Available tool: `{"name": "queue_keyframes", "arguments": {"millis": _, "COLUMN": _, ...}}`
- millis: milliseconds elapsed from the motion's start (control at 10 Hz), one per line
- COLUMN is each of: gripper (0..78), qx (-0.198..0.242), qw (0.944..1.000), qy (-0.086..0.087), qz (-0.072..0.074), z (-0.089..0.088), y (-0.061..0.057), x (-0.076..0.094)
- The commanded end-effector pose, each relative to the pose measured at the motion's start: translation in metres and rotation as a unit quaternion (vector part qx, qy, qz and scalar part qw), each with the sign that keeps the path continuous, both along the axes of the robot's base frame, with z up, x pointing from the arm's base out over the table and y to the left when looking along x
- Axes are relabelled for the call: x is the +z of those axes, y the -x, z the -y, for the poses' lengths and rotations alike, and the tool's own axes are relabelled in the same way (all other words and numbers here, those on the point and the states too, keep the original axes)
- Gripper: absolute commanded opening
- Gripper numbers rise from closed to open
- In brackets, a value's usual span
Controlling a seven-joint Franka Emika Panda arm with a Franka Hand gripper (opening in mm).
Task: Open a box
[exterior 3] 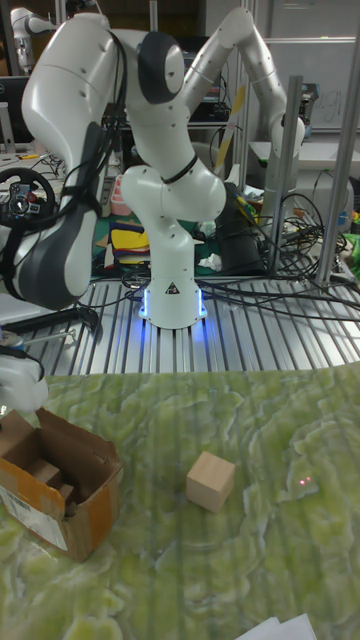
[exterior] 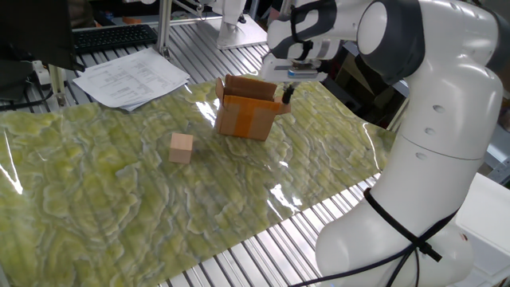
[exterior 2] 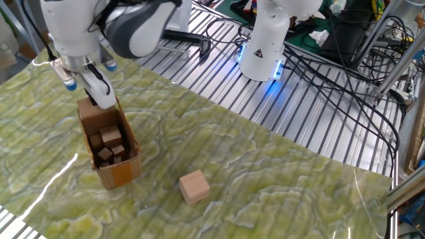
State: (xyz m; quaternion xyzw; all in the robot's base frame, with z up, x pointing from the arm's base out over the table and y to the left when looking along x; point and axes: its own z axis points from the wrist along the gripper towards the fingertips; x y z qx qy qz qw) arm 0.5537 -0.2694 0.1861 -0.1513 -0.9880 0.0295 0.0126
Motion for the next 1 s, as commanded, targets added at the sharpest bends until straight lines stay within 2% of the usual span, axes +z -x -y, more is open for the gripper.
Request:
{"name": "queue_keyframes", "arguments": {"millis": 100, "gripper": 0.0, "qx": 0.005, "qw": 0.9999, "qy": -0.001, "qz": 0.016, "z": 0.018, "y": 0.007, "x": -0.008}}
{"name": "queue_keyframes", "arguments": {"millis": 300, "gripper": 0.0, "qx": -0.003, "qw": 0.9998, "qy": -0.007, "qz": 0.018, "z": 0.018, "y": 0.007, "x": -0.009}}
{"name": "queue_keyframes", "arguments": {"millis": 500, "gripper": 0.0, "qx": -0.01, "qw": 0.9995, "qy": -0.02, "qz": 0.022, "z": 0.018, "y": 0.007, "x": -0.01}}
{"name": "queue_keyframes", "arguments": {"millis": 900, "gripper": 0.0, "qx": -0.007, "qw": 0.9996, "qy": -0.021, "qz": 0.017, "z": 0.017, "y": 0.006, "x": -0.002}}
{"name": "queue_keyframes", "arguments": {"millis": 1000, "gripper": 0.0, "qx": -0.004, "qw": 0.9997, "qy": -0.022, "qz": 0.011, "z": 0.016, "y": 0.005, "x": 0.007}}
